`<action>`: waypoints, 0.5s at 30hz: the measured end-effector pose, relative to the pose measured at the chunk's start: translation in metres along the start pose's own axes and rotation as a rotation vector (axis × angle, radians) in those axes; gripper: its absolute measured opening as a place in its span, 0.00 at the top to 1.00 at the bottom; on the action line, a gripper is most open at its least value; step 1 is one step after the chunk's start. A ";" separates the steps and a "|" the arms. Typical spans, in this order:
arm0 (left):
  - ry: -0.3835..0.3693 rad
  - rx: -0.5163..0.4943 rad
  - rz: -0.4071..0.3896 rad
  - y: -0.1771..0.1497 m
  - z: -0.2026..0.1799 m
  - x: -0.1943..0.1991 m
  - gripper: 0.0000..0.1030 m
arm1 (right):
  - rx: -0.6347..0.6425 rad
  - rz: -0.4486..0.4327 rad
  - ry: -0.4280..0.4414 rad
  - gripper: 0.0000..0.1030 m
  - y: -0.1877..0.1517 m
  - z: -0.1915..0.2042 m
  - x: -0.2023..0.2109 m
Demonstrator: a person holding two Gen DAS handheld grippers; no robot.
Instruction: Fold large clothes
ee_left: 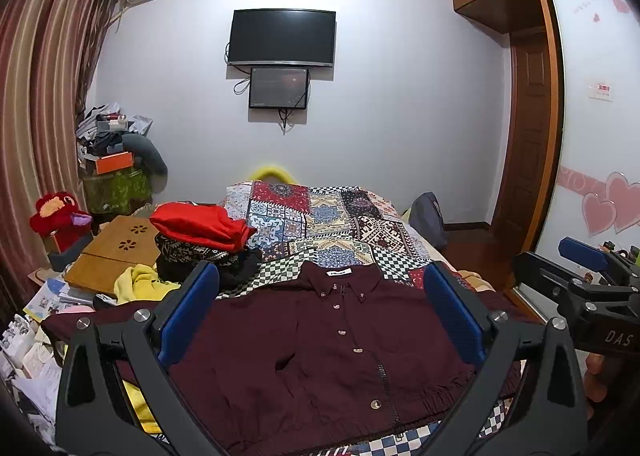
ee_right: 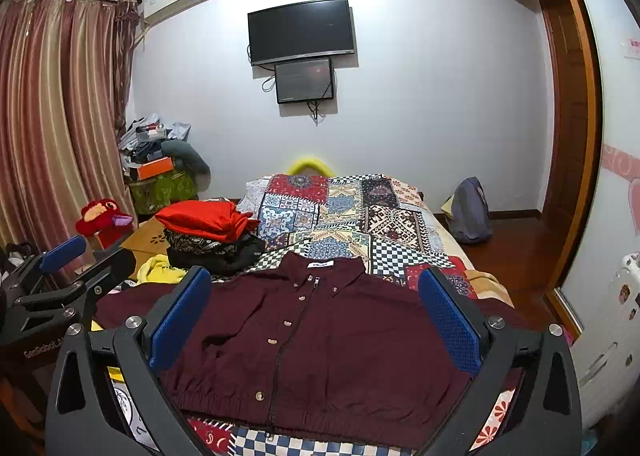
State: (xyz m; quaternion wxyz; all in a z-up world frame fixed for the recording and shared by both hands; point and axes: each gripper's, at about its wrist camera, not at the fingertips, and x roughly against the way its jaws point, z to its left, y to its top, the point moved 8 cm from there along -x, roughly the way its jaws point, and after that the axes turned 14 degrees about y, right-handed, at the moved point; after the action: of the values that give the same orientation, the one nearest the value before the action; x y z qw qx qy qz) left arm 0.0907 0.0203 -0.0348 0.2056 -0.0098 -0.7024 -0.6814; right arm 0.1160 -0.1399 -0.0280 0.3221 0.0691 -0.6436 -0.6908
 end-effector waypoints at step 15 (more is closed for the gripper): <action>0.003 -0.002 -0.002 -0.001 -0.003 0.000 0.00 | 0.008 0.000 0.000 0.00 0.003 0.006 0.000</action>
State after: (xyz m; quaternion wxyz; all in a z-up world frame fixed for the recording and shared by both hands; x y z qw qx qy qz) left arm 0.0909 0.0175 -0.0359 0.2059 -0.0085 -0.7012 -0.6825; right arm 0.1142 -0.1348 -0.0238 0.3219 0.0706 -0.6463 -0.6883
